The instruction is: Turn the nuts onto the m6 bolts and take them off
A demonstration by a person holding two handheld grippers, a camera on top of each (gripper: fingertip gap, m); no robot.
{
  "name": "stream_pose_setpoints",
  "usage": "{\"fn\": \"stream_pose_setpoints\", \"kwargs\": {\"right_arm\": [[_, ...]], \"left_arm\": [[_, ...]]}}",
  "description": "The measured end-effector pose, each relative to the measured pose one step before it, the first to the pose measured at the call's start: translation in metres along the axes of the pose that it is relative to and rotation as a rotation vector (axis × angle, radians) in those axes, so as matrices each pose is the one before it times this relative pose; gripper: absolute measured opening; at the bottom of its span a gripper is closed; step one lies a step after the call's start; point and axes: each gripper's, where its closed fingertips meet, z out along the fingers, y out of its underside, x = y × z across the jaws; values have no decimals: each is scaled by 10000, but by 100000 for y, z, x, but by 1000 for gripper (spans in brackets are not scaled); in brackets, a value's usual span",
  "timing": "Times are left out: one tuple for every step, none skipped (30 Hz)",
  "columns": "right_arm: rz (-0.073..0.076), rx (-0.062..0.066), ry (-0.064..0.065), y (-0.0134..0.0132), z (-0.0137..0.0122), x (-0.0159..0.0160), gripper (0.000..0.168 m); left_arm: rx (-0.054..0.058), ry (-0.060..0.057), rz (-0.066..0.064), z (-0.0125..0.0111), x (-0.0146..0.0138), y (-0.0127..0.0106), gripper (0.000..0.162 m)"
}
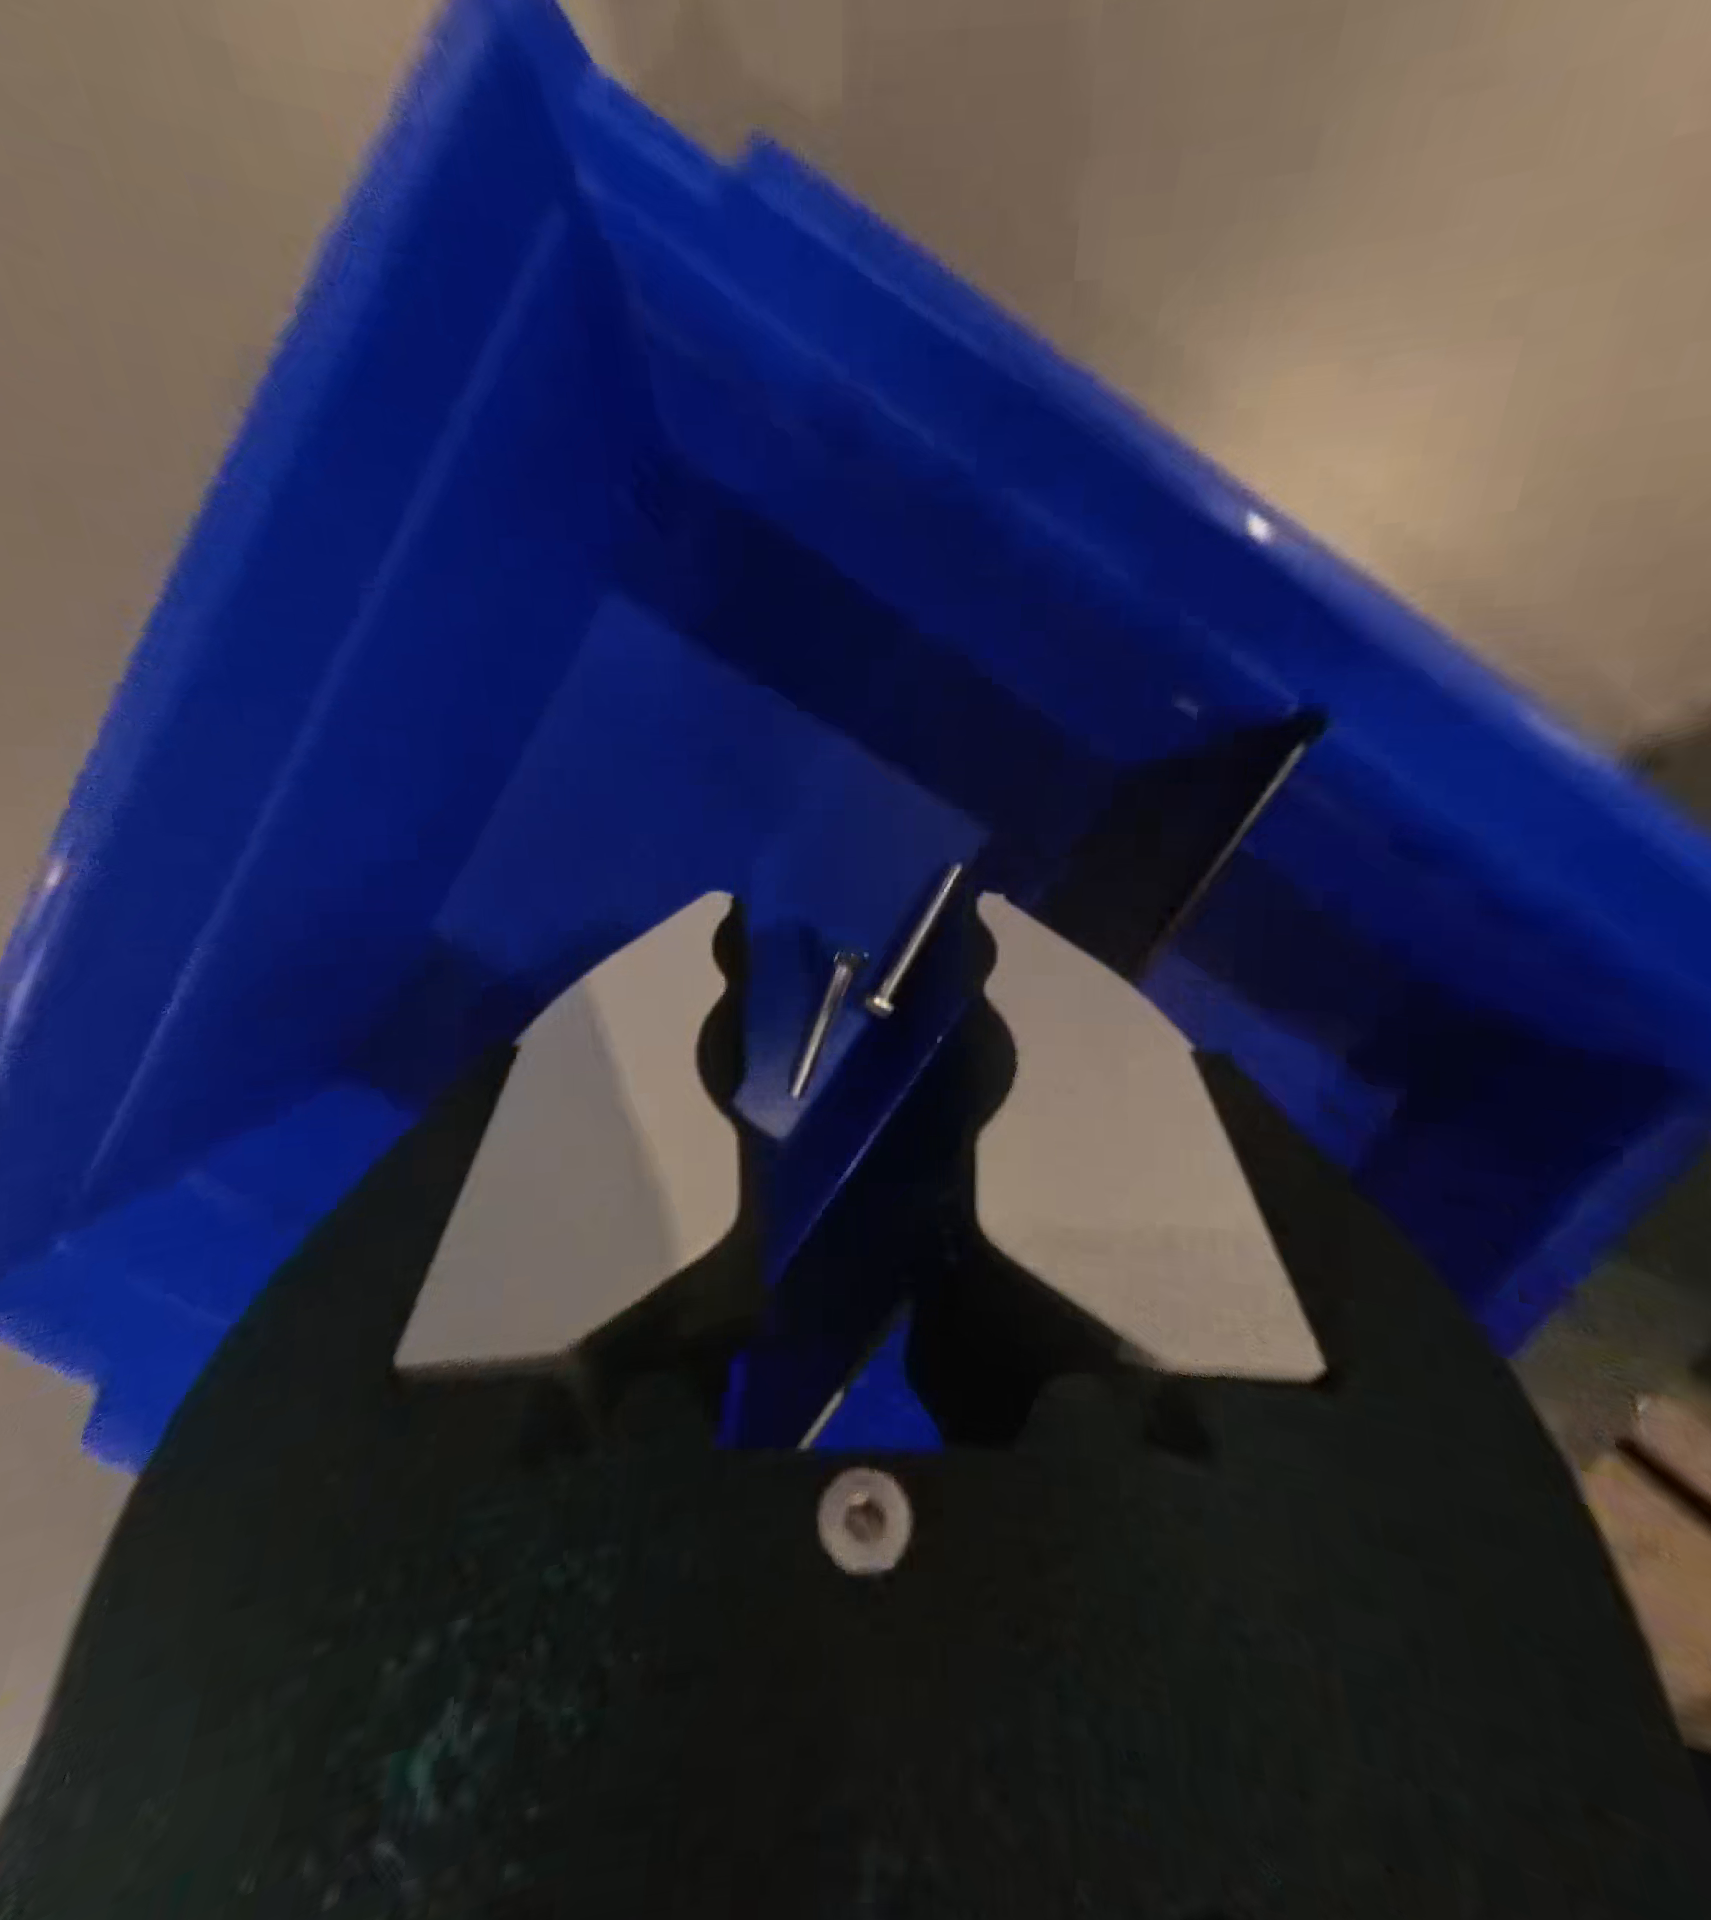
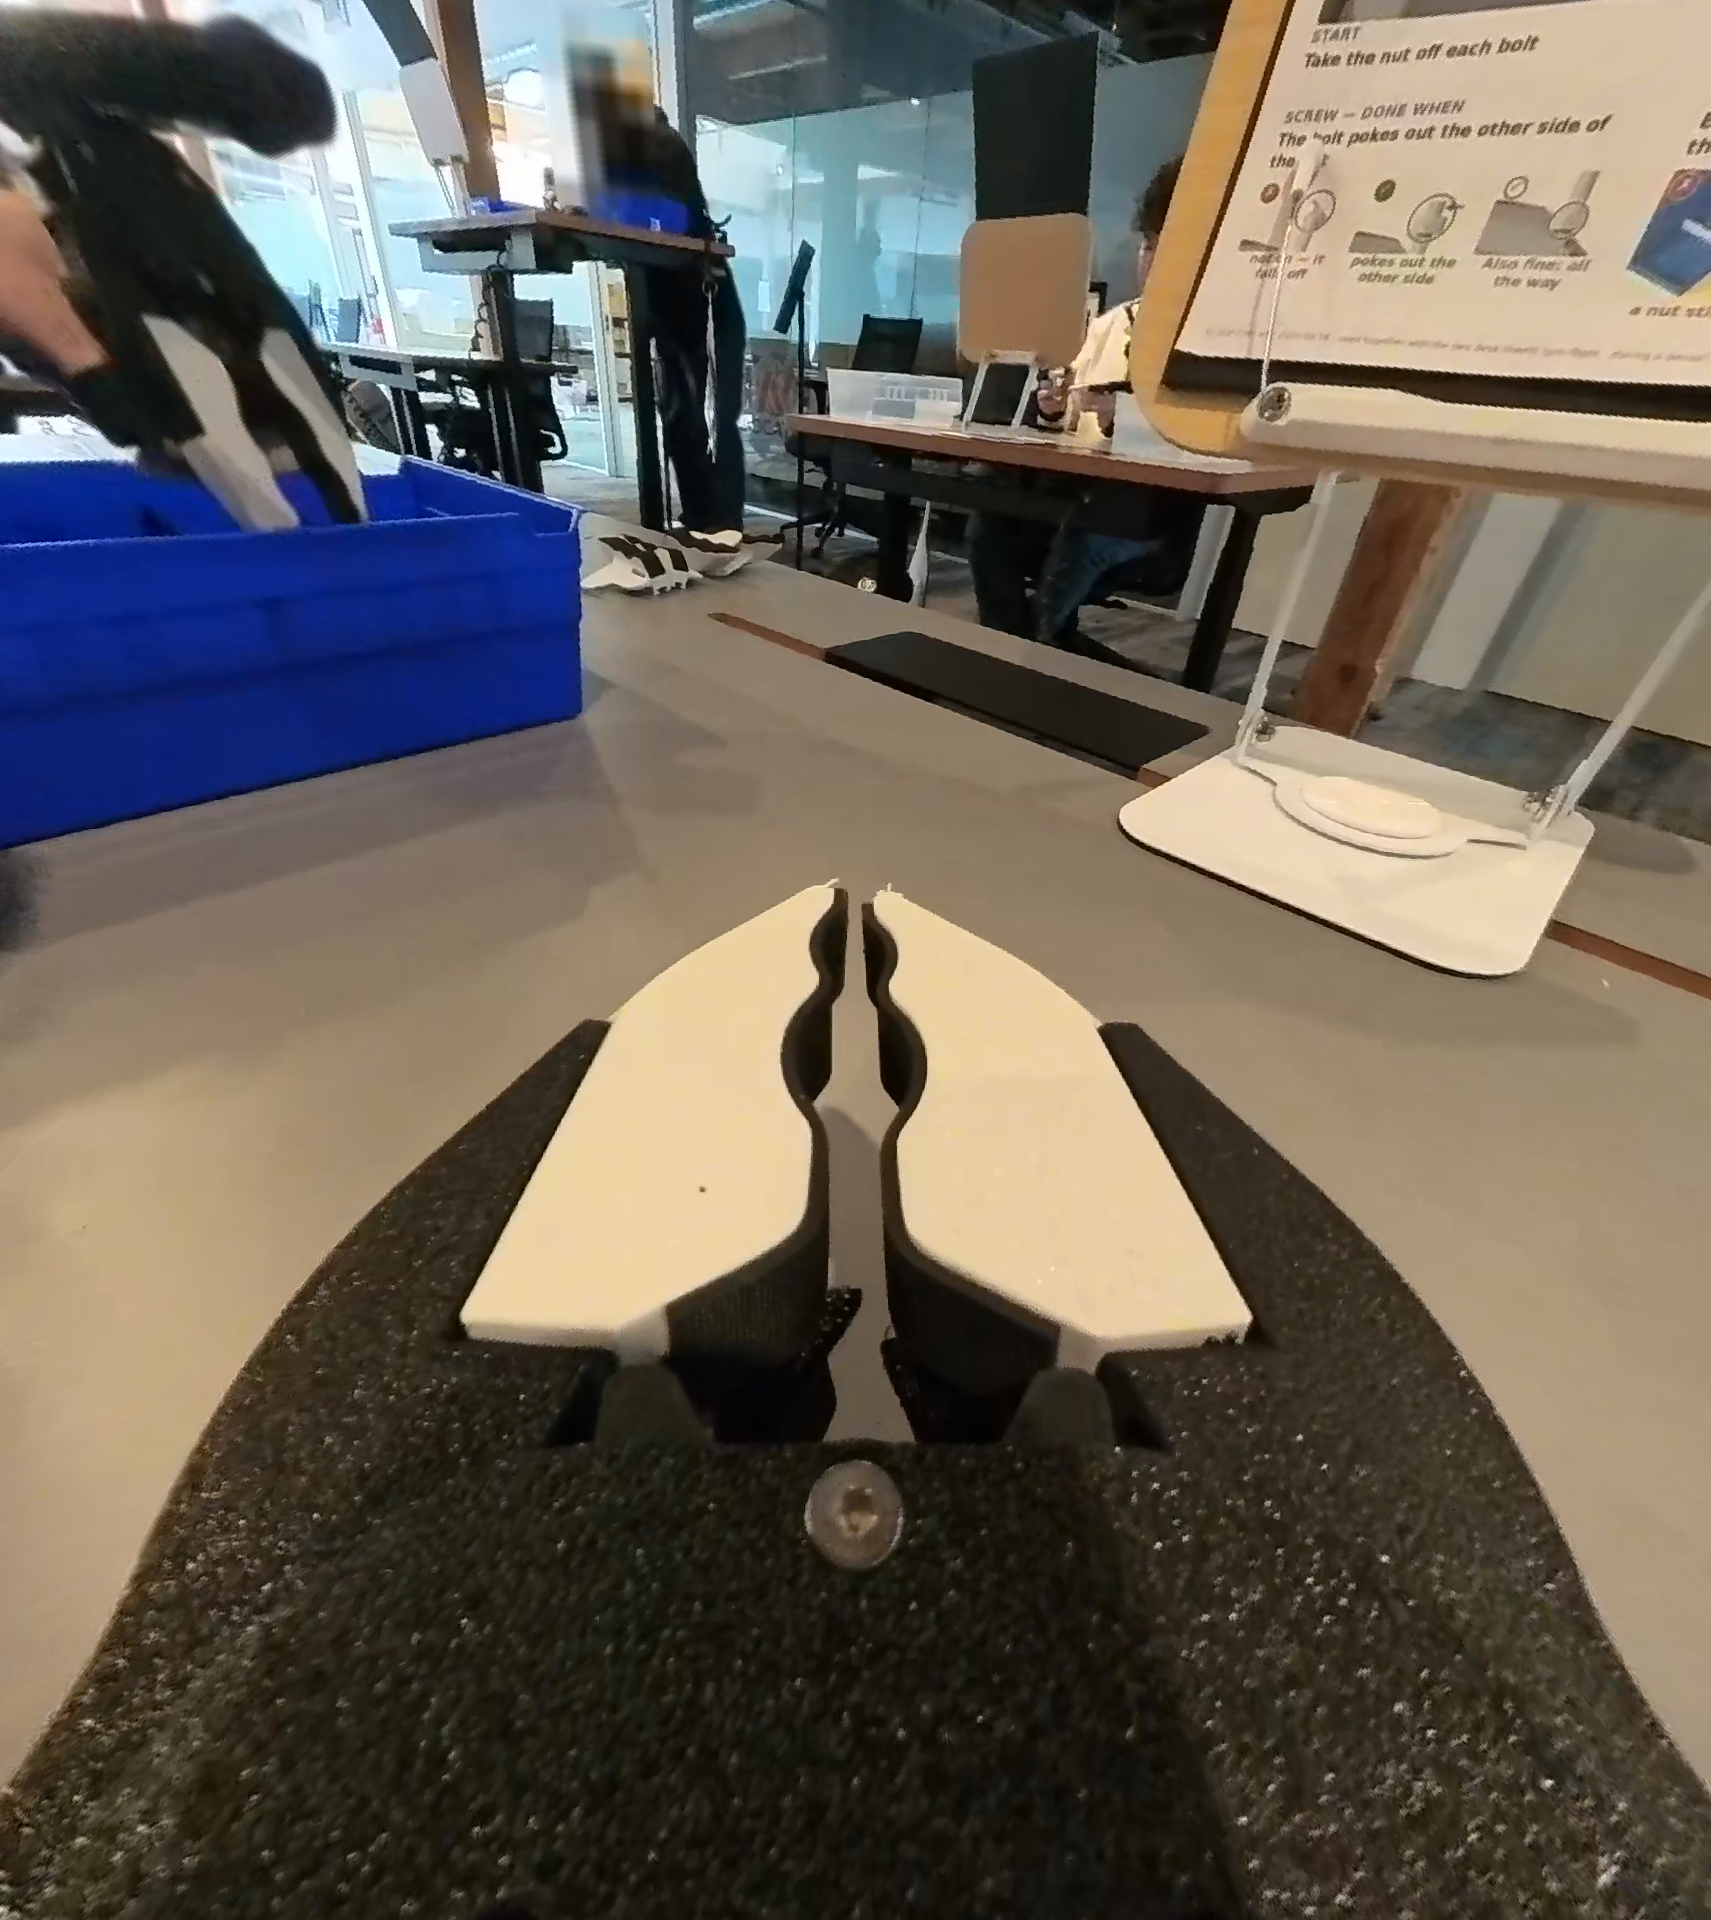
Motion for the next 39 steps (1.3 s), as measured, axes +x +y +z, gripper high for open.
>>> {"fn": "stream_pose_setpoints", "kwargs": {"right_arm": [[9,4,-20,-4,7,-19,3],[4,-2,-16,3,3,-11,3],[-2,-8,-29,9,16,-36,2],[-3,-16,-32,18,25,-45,2],[-3,-11,-10,13,15,-12,2],[-1,-11,-3,13,15,-3,2],[1,-11,-9,13,14,-13,2],[6,-14,-16,17,17,-11,2],[9,-16,-7,19,24,3,2],[13,-12,-3,16,13,9,2],[19,-9,-13,12,20,5,2],[27,-7,-4,10,8,17,1],[29,4,9,-13,2,36,1],[30,20,17,-22,-13,54,1],[29,34,23,-38,-34,58,1],[30,34,21,-39,-21,51,1],[35,25,23,-28,-22,63,1],[40,9,20,-8,-16,64,1],[41,-3,15,6,11,53,1],[40,-7,11,10,13,61,1],[38,-8,13,11,8,53,1],[35,-9,14,12,21,51,1],[33,-10,10,14,6,53,1],[30,-13,11,16,22,41,1],[29,-20,12,24,27,48,1],[33,-24,20,29,28,69,0],[32,-17,21,19,42,75,0],[32,-8,16,9,27,69,0],[35,-10,9,20,35,62,0],[39,-15,0,17,31,48,0],[35,-20,-11,23,23,23,0],[25,-19,-19,22,18,7,0],[5,-2,-14,2,4,-9,0],[-10,11,10,-13,-6,3,0],[-18,11,4,-13,-10,-13,0],[-16,2,-2,-2,-8,-18,0],[-10,-7,-11,8,13,-20,0],[-7,-6,-18,7,0,-28,0],[-5,1,-11,-2,1,-11,0]], "left_arm": [[-401,108,407,412,-7,475,39],[-393,89,390,388,12,428,39],[-389,86,344,385,41,401,39],[-353,94,258,374,42,337,39],[-268,186,128,405,129,185,39],[-205,284,4,462,225,72,37],[-240,244,-21,443,121,121,37],[-230,194,-2,230,33,90,38],[-146,101,74,89,-62,-8,38],[-104,81,133,93,-24,-28,39],[-140,142,93,143,61,15,40],[-219,114,53,179,34,135,40],[-267,22,91,153,-70,232,40],[-252,-63,141,66,-156,259,39],[-197,-92,142,-37,-185,237,38],[-125,-85,120,-159,-178,180,38],[-45,-63,121,-252,-152,117,38],[26,-26,143,-320,-106,46,38],[59,14,148,-339,-71,32,37],[50,43,135,-320,-55,64,36],[15,73,122,-270,-51,121,36],[-17,65,118,-206,-77,166,35],[-40,46,119,-126,-135,170,35],[-58,47,121,-26,-120,175,34],[-54,98,129,86,-9,105,34],[-61,150,146,191,110,35,33],[-106,128,173,293,127,19,32],[-151,79,198,332,100,19,31],[-158,88,186,355,110,-23,29],[-148,136,121,358,155,-65,28],[-145,170,43,349,160,-48,28],[-167,148,-2,346,85,6,27],[-190,114,-26,331,21,85,27],[-195,98,-59,315,-28,144,27],[-166,110,-68,296,-10,144,25],[-120,121,-67,260,13,106,24],[-103,88,-78,234,-13,94,24],[-117,27,-73,244,-63,107,23],[-121,-19,-58,264,-95,118,23]]}}
